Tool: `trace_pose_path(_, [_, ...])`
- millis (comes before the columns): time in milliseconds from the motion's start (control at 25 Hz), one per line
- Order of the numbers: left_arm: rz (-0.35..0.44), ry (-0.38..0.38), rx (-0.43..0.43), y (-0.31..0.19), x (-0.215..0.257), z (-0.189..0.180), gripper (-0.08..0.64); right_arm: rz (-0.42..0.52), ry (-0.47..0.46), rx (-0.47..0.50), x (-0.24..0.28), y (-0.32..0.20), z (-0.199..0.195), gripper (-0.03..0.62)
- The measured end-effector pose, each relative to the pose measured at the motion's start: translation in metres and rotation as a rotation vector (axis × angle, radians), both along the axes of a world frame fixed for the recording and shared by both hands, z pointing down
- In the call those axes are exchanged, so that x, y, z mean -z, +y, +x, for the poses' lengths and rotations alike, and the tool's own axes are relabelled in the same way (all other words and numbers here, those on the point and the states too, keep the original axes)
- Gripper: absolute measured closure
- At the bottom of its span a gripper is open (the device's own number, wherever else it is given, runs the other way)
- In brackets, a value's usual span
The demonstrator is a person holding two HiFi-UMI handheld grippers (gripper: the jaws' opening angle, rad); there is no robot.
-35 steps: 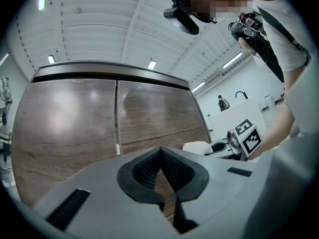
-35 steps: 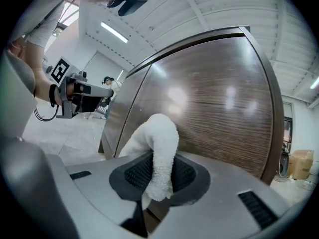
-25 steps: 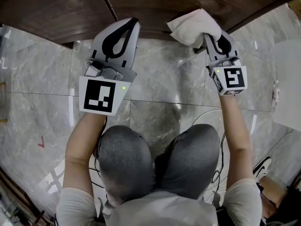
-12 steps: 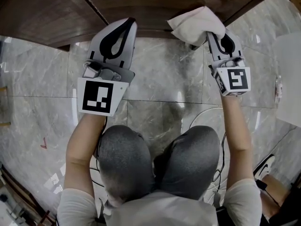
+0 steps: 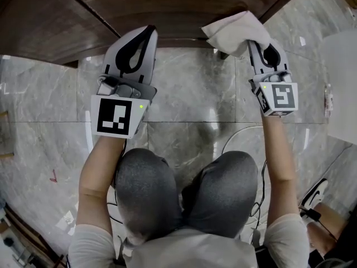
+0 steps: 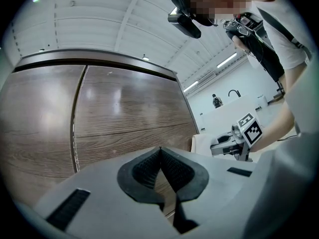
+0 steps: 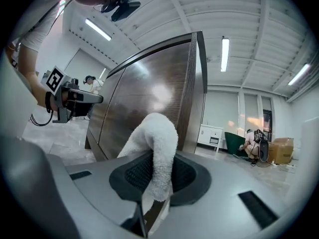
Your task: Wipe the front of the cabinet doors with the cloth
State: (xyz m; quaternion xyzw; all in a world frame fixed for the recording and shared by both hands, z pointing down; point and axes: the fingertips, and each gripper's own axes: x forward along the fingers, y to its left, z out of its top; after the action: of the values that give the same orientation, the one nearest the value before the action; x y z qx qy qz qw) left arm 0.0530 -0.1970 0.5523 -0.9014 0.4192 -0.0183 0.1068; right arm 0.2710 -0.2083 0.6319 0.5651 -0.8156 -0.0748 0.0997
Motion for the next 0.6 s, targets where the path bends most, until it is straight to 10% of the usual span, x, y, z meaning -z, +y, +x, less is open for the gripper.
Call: trace_pose_path(600, [-0.03,0.012,0.022,-0.014,-0.005,-0.062,0.541,0.064,-0.163,0.057,0.052,0.011,-0.059,0.512])
